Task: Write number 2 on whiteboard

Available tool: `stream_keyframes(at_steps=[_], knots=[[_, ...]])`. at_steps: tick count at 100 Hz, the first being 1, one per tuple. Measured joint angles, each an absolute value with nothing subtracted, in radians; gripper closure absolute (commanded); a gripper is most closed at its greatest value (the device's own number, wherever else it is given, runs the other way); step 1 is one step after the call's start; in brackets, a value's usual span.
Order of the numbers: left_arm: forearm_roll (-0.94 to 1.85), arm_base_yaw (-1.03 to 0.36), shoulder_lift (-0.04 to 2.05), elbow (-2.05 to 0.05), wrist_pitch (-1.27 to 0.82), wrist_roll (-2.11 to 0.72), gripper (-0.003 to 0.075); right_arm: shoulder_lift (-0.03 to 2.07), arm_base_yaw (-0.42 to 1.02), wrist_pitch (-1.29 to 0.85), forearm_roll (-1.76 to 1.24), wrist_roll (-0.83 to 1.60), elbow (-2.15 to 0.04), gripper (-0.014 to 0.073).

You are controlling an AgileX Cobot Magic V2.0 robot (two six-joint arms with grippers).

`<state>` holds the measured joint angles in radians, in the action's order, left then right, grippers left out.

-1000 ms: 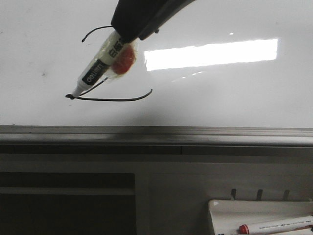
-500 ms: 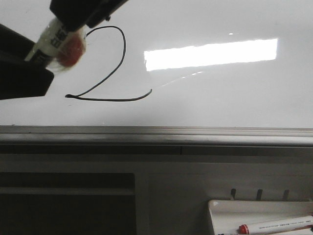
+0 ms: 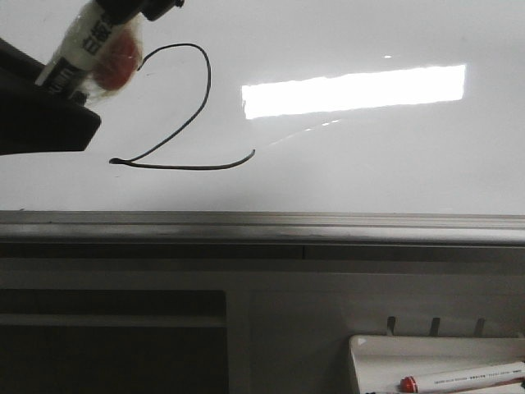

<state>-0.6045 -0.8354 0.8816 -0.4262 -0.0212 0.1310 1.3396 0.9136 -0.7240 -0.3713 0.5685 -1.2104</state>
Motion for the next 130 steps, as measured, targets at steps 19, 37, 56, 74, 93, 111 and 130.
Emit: stream_keyframes(at_steps=[19,37,56,74,93,111,130], knots=[[-0.592,-0.833,0.882,-0.426,-0.007,0.136,0.0741,1.34,0.908,-0.7,-0.371,0.568,-1.213,0.0067],[-0.427,-0.754,0.882,-0.426,0.0,0.144,0.0741,1.34,0.853,-0.632,-0.37,0.568,-1.213,-0.0031],[-0.14,-0.532,0.891,-0.426,-0.007,0.149,0.0741,1.322,0.8,-0.611,-0.366,0.568,-1.213,0.0069],[0.025,-0.406,0.961,-0.426,0.0,0.15,0.0741,1.317,0.781,-0.63,-0.365,0.568,-1.213,0.0191],[0.127,-0.394,1.087,-0.449,0.0,0.15,0.0741,1.317,0.781,-0.65,-0.365,0.568,-1.213,0.027],[0.156,-0.394,1.145,-0.498,0.0,0.15,0.0741,1.317,0.781,-0.657,-0.365,0.568,-1.213,0.027],[0.16,-0.394,1.171,-0.523,-0.007,0.15,0.0725,1.317,0.781,-0.657,-0.365,0.568,-1.213,0.027]])
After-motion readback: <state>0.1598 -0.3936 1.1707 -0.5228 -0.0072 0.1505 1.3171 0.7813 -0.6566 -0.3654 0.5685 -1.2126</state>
